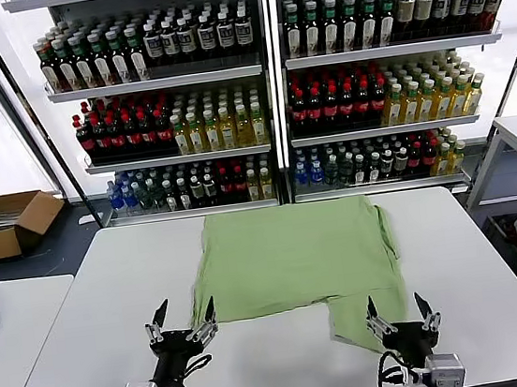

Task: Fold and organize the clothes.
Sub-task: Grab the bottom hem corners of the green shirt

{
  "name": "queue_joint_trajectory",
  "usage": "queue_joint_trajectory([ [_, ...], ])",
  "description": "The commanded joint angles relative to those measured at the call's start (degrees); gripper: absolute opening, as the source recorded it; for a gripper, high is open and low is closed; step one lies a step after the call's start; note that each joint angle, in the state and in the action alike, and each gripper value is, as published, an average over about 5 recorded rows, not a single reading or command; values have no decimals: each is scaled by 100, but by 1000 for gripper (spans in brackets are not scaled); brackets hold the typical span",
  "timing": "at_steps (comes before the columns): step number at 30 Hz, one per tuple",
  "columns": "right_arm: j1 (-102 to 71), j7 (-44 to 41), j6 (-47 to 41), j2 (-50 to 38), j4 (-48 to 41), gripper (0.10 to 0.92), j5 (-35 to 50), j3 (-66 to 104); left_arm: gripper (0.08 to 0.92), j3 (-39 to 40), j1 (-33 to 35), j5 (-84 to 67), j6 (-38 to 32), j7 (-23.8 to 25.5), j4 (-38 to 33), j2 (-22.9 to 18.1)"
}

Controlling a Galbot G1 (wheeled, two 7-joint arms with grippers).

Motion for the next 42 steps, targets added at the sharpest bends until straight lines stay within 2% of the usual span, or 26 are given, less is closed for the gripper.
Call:
queue_joint_trajectory([
  [1,-211,317,-2,113,-98,823,53,-25,823,17,-251,-151,731,9,457,267],
  [19,-114,375,-102,450,-427,823,83,-61,823,58,-931,-573,870,-65,1268,471],
  [42,89,402,-153,575,-904,823,99,-199,823,69,-1084,-678,837,-64,1617,494],
])
